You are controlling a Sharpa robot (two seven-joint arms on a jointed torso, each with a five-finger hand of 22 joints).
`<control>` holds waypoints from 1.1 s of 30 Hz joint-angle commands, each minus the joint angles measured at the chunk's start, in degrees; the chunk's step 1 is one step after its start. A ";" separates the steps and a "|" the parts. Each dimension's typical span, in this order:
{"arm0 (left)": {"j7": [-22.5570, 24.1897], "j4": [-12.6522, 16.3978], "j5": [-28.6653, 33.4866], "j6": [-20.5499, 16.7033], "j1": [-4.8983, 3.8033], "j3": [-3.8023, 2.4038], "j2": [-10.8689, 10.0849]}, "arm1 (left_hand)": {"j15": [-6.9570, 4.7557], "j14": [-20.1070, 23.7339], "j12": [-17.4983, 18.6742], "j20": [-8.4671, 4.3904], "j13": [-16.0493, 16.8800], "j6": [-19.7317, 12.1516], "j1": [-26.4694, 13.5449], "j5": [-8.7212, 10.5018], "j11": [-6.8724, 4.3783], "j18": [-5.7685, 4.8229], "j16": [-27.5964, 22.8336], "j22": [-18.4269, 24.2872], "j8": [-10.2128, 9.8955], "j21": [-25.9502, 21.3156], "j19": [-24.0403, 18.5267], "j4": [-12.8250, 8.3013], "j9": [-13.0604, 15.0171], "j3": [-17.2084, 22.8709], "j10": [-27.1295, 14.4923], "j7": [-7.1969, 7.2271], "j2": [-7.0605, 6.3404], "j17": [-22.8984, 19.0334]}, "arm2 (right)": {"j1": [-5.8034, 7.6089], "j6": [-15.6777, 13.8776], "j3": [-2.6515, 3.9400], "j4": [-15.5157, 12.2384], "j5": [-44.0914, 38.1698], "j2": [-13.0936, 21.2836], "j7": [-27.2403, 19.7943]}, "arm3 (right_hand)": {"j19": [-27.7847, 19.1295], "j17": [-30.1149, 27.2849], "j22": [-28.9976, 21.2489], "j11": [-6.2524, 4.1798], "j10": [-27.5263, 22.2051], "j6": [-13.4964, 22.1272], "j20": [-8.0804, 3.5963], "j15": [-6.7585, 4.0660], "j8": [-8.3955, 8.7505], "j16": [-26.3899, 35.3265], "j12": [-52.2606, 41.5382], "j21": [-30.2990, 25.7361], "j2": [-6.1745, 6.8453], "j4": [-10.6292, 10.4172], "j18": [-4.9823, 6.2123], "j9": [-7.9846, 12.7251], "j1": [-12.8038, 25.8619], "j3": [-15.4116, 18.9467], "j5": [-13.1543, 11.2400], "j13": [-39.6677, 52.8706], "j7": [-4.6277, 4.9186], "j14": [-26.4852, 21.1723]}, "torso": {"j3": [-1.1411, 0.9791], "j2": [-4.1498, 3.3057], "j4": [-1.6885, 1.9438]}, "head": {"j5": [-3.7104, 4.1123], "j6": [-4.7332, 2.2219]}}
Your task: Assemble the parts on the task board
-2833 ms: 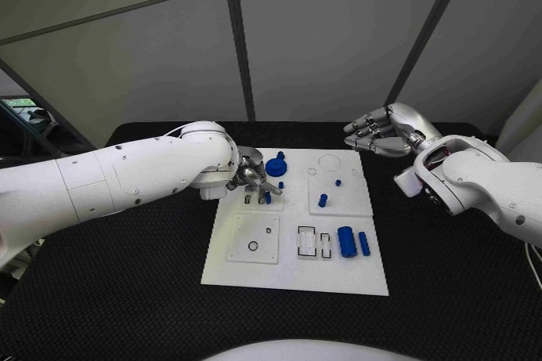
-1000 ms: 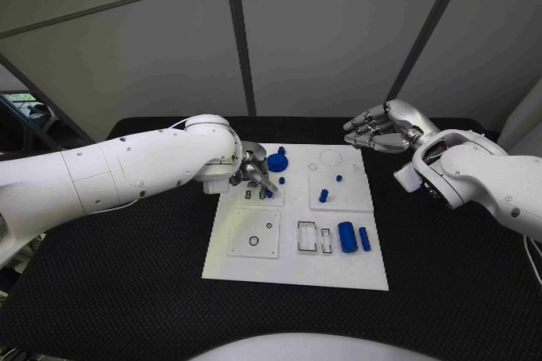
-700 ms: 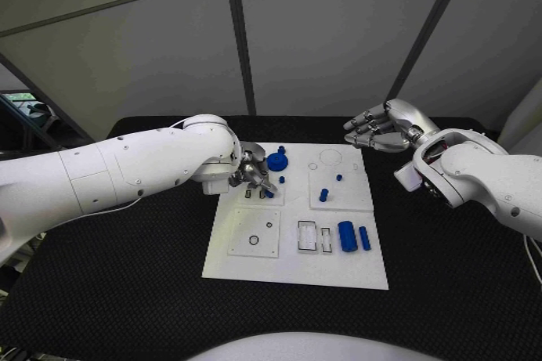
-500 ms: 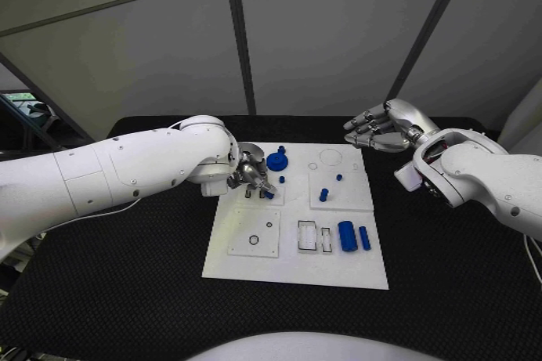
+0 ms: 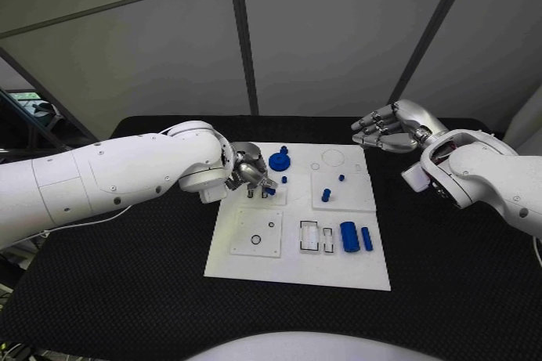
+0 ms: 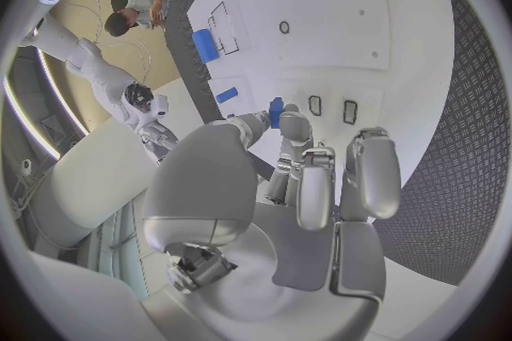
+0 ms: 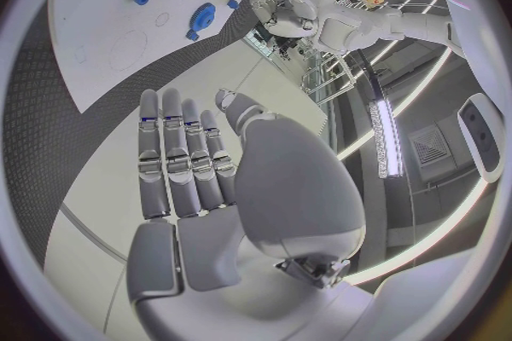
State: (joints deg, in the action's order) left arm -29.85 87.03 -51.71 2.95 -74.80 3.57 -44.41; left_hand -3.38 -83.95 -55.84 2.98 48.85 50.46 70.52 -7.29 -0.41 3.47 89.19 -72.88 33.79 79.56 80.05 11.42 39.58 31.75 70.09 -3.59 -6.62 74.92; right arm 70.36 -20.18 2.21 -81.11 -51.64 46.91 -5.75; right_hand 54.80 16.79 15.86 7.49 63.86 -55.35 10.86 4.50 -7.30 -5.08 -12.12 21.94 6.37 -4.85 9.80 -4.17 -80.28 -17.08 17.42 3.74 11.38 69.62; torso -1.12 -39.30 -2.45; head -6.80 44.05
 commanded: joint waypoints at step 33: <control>-0.57 -1.11 -9.91 -8.14 3.64 0.09 1.10 | -0.72 -6.05 -1.35 -0.57 1.47 0.17 -3.11 -1.59 -0.51 -0.09 0.80 -2.11 1.23 1.22 1.39 -11.04 1.77 13.04 2.18 0.27 -1.63 15.08 | 0.11 0.37 0.03 0.08 -0.30 -0.34 -0.63 | 0.47 -0.29 -0.46 0.42 -0.07 0.10 0.21 0.55 0.28 0.70 0.38 -0.84 -0.03 -0.25 0.53 0.08 1.19 0.67 0.19 -0.08 0.45 -0.18 | -0.75 0.31 0.76 | 0.31 0.65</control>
State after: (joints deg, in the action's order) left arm -30.03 86.00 -60.22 -6.64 -71.12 3.68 -43.46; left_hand -3.77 -83.98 -56.98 2.36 50.26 50.48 68.06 -8.60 -0.61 3.47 89.86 -74.94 34.63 80.45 81.08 9.58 41.22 35.32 71.72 -3.60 -8.19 74.91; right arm 70.35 -20.00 2.20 -80.88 -51.73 46.60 -5.87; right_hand 54.99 16.56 15.48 7.48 63.87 -55.35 11.05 4.71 -7.30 -4.77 -12.12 21.27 6.47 -5.17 9.80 -4.15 -79.75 -16.76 17.42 3.72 11.38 69.41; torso -1.86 -38.98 -1.69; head -6.44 44.61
